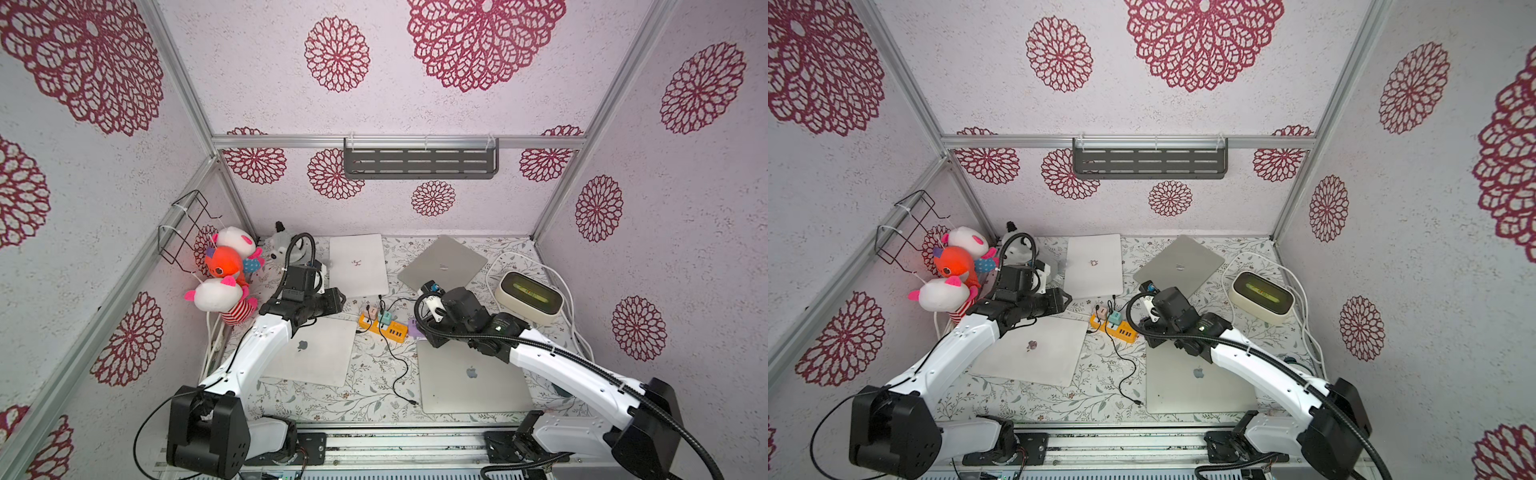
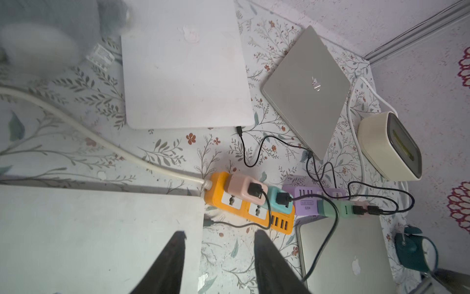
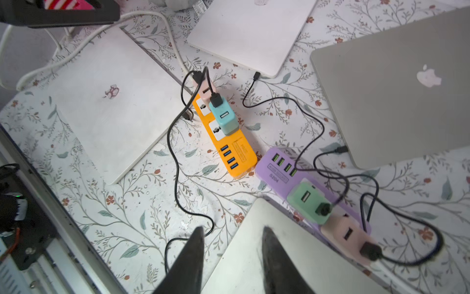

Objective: Unplug the laptop charger
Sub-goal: Remove the plug from the socket.

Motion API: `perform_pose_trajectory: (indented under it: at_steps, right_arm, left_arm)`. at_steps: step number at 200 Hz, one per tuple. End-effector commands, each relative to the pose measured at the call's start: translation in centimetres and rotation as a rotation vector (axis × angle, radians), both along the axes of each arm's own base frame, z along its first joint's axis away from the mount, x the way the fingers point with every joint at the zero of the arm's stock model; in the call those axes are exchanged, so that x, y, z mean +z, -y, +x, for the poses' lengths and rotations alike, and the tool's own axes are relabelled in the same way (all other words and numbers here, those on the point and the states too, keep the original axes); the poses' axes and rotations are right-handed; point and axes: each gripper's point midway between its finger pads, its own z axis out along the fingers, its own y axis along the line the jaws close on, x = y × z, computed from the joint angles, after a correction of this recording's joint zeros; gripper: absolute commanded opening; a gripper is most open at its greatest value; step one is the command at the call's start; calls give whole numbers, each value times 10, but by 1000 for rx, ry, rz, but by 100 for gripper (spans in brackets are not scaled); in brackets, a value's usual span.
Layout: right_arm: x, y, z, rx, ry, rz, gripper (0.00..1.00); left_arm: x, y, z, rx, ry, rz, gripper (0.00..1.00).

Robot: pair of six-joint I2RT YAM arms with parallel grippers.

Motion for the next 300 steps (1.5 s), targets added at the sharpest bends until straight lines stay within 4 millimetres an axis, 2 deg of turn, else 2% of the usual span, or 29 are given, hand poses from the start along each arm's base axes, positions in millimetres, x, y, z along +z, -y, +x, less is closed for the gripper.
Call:
perform_pose_trajectory:
  at_steps: [1,49,97,155,300]
  right_arm:
    - [2,-17,19,90,125,-48,42]
    - [-13,-51,40,223,158,-61,44]
    - [-29,-72,55,292,110,6,47]
    - [-51,-84,69,323,74,29,47]
    - [-76,-98,83,327,41,61,46]
  left_arm:
    - [-5,11,0,-17,-52,-92,46]
    - [-39,21,6,-19,-157,-170,37]
    - [-65,29,12,-20,-219,-219,34]
    - [-90,32,12,-17,-285,-224,33]
    - [-130,46,13,-40,-357,-220,32]
